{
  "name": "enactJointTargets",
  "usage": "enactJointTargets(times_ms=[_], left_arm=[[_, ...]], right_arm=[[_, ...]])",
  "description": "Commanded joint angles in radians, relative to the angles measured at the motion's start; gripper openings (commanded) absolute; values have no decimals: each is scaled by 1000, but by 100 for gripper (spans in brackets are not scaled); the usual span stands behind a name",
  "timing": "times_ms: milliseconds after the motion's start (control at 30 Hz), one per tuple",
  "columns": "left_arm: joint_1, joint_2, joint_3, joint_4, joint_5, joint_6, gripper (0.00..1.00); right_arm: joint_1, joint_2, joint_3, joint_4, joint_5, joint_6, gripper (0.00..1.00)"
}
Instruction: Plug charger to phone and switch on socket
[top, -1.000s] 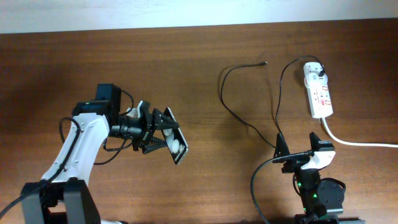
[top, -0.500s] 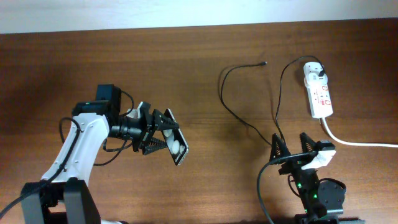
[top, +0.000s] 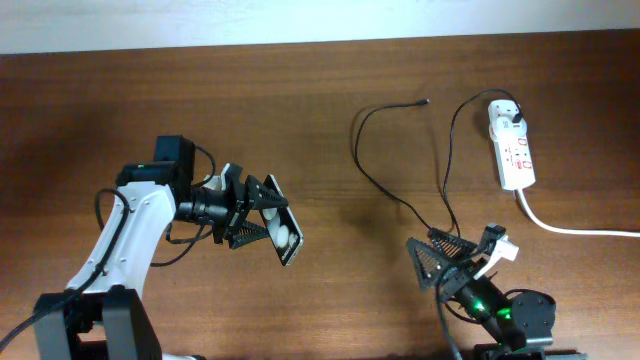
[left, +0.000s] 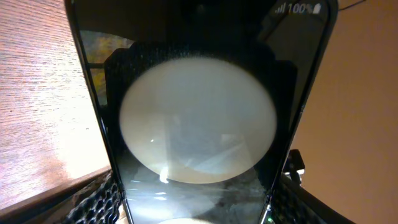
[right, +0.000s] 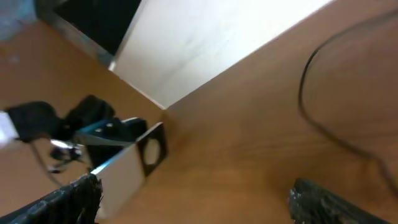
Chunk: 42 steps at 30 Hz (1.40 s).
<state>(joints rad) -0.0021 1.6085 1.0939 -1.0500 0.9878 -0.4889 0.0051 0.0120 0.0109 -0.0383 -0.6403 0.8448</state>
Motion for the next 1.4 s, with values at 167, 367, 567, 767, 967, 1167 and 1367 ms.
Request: enactJointTargets(times_ms=[167,367,567,767,967,1167,1367], left_arm=[[7,1,3,-1,45,24,58],[7,1,3,-1,45,23,58],[7,1,3,-1,45,23,58],[7,1,3,-1,45,23,58],[7,1,3,-1,46,-19,58],[7,1,3,66,45,-215,57],[7,1,3,100,49,-353,59]], right_arm=[[-5,-8,4,12,-60,95,99],[-5,69,161,-178,-67,52,99],[-5,294,439,-458,-42,-127,99],[-4,525,738,-805,-22,-349,99],[-5,543,774,-861,-90,-357,99],[-5,544,774,-780,-59,-475,99],[56,599,774,-651,-55,-470,99]])
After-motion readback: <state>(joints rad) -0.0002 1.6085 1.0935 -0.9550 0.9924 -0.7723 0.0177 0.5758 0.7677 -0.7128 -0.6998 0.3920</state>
